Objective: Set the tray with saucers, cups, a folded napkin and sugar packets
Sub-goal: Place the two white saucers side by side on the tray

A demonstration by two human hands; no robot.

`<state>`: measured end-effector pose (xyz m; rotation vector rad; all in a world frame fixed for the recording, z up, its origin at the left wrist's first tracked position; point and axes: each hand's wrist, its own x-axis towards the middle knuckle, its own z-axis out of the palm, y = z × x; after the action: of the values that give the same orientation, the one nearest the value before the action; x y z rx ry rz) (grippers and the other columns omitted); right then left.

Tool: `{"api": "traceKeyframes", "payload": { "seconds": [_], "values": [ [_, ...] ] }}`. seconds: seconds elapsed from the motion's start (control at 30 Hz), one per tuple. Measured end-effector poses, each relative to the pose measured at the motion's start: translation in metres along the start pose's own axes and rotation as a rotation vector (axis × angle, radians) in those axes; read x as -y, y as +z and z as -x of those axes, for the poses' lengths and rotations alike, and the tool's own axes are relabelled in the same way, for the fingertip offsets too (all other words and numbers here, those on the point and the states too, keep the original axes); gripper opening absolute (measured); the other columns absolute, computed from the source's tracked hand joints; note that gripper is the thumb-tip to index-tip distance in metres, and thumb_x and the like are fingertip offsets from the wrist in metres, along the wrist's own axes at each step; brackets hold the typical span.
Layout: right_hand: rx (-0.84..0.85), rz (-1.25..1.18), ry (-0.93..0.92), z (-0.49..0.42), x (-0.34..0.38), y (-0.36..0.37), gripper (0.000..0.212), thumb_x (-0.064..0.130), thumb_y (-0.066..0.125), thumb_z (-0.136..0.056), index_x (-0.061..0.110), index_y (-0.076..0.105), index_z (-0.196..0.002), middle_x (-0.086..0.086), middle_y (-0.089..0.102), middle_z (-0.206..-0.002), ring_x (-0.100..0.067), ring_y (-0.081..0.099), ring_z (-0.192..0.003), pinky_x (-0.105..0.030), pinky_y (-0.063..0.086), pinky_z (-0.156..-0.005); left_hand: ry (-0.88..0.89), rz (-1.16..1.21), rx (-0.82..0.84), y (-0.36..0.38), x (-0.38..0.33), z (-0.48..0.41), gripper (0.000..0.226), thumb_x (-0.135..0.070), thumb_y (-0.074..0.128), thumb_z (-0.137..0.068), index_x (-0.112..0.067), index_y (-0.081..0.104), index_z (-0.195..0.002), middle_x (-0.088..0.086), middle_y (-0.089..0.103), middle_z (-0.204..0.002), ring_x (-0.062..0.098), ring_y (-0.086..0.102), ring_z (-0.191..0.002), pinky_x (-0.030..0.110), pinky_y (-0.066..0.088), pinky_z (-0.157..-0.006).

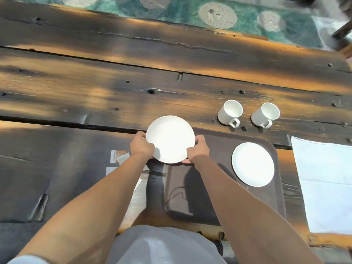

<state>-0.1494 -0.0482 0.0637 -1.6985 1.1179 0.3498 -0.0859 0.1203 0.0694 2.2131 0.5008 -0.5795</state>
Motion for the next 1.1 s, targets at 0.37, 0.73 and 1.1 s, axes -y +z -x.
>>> {"api": "traceKeyframes", "payload": {
  "seconds": [0.37,0.73,1.1],
  "values": [
    [-0.077,-0.077,0.089,0.007,-0.019,-0.028,0.033,-0.007,0.046,-0.087,0.023,0.046,-0.101,-0.006,0.052,-0.12,-0.039,0.058,-0.103,-0.047,0.062,-0.056,0.065,-0.026,0.078,0.026,-0.01,0.015,0.03,0.005,0.054,-0.082,-0.016,0.048,-0.102,0.015,0.059,-0.116,0.037,0.057,-0.106,0.049,0.061,-0.075],
    [-0.085,-0.125,0.075,0.006,-0.05,-0.054,0.034,-0.008,0.044,-0.086,0.021,0.046,-0.104,-0.006,0.051,-0.119,-0.028,0.056,-0.09,-0.048,0.062,-0.058,0.083,-0.045,0.125,0.052,-0.012,0.032,0.03,0.003,0.053,-0.082,-0.02,0.05,-0.101,0.016,0.058,-0.122,0.035,0.057,-0.1,0.038,0.059,-0.054],
    [-0.096,-0.141,0.026,-0.007,-0.077,-0.093,0.034,-0.009,0.046,-0.084,0.021,0.047,-0.098,-0.006,0.05,-0.115,-0.032,0.056,-0.094,-0.038,0.059,-0.046,0.053,-0.057,0.135,0.091,-0.018,0.052,0.03,0.004,0.056,-0.081,-0.017,0.051,-0.102,0.012,0.057,-0.117,0.034,0.055,-0.1,0.048,0.061,-0.074]
  ]
}}
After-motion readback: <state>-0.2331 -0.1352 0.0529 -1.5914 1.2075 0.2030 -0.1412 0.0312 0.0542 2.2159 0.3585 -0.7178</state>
